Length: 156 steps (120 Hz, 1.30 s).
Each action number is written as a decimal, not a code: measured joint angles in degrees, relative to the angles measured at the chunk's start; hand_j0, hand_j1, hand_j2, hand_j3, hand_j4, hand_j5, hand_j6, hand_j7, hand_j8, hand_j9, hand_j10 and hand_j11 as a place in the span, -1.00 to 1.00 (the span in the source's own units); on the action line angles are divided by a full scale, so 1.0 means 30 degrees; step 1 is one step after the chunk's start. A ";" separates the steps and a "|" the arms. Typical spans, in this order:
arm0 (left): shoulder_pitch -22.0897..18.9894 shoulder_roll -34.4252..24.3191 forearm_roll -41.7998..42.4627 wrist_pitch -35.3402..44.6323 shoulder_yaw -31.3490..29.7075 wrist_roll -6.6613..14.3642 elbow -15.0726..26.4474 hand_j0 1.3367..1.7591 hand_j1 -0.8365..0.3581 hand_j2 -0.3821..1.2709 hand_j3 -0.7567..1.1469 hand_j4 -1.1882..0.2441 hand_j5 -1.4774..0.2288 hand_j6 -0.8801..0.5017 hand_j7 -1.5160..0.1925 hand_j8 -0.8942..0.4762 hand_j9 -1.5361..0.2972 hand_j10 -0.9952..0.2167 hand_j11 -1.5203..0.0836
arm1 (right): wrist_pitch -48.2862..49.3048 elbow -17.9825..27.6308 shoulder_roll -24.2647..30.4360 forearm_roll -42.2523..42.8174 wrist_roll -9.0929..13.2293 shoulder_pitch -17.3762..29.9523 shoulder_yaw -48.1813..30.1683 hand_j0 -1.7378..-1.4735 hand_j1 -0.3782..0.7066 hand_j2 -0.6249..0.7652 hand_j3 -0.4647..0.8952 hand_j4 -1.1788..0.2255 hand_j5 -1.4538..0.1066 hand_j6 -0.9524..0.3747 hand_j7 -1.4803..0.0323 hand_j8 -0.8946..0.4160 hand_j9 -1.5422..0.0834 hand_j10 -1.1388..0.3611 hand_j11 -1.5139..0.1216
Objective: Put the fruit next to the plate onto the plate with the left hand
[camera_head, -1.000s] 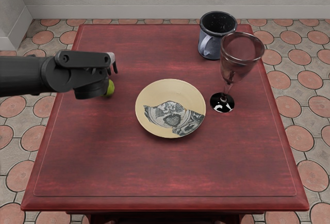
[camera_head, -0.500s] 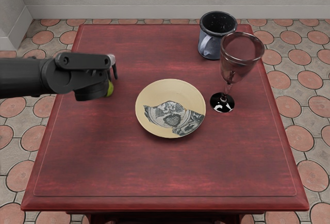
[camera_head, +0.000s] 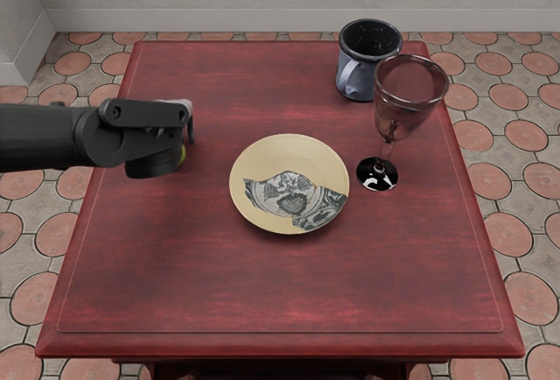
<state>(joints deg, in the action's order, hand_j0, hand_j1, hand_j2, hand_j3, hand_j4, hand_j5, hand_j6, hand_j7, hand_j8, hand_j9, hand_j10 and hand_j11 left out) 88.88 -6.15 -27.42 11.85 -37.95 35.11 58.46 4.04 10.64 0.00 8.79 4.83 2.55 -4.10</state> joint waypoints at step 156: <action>-0.1994 -0.5982 0.6101 -1.4466 1.6458 -0.0038 0.0026 0.52 0.79 -0.48 -0.20 0.51 0.56 0.12 0.61 0.19 0.52 0.49 0.72 | 0.0000 0.0000 0.0000 0.0000 0.0000 0.0000 -0.0004 -0.40 -0.90 -0.11 -0.32 0.65 0.83 0.40 0.92 0.33 0.86 0.49 0.82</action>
<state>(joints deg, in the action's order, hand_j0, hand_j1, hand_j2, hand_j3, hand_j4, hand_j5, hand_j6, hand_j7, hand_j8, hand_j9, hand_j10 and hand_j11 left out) 82.90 -24.09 -9.12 -31.55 11.42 35.00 58.54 4.04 10.63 0.00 8.79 4.83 2.55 -4.11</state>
